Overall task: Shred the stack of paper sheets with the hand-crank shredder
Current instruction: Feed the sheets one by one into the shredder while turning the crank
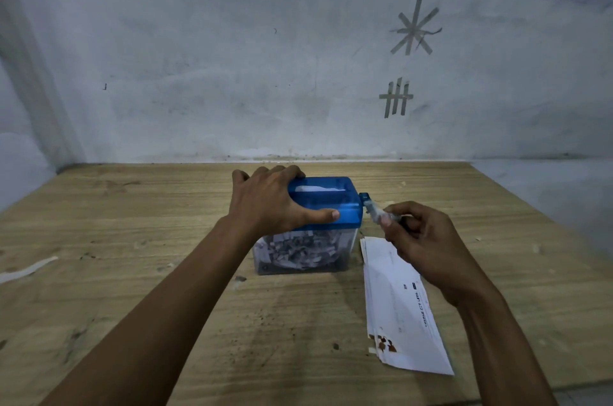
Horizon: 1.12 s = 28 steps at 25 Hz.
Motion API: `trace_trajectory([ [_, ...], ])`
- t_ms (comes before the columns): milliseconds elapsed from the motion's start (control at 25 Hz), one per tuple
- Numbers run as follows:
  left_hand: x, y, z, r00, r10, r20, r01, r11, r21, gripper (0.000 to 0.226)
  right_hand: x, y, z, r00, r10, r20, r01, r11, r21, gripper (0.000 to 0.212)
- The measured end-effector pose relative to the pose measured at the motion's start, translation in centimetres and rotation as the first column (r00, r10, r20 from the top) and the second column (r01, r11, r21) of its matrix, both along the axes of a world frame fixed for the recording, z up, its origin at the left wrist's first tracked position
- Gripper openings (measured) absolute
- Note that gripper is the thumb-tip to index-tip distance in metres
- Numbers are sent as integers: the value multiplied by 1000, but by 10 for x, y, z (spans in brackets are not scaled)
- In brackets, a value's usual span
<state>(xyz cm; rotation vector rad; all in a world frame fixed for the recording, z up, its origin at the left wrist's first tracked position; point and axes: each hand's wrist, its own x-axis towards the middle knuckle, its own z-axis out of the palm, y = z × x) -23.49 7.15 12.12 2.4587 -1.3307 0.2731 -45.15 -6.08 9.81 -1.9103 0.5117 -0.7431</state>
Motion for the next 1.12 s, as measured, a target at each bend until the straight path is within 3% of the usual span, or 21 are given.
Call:
trace_trajectory([
  [240, 9, 1, -2, 998, -61, 11, 62, 998, -26, 109, 40, -23, 32, 990, -88, 108, 91, 995, -26, 33],
  [400, 10, 0, -4, 998, -69, 4, 69, 997, -46, 112, 70, -40, 41, 992, -92, 87, 84, 992, 96, 42],
  [680, 8, 0, -6, 999, -34, 4, 35, 997, -64, 107, 106, -61, 19, 975, -147, -169, 198, 919, 340, 40],
  [840, 6, 1, -9, 1000, 15, 4, -15, 997, -71, 108, 84, -42, -18, 877, -23, -479, 210, 917, 340, 27],
  [960, 5, -1, -9, 999, 35, 2, -35, 996, -87, 106, 60, -27, -29, 893, -80, -443, 227, 930, 291, 37],
  [1120, 6, -1, -10, 1000, 6, -6, -6, 997, -75, 109, 37, -14, -33, 895, -195, -401, 225, 974, 27, 52],
])
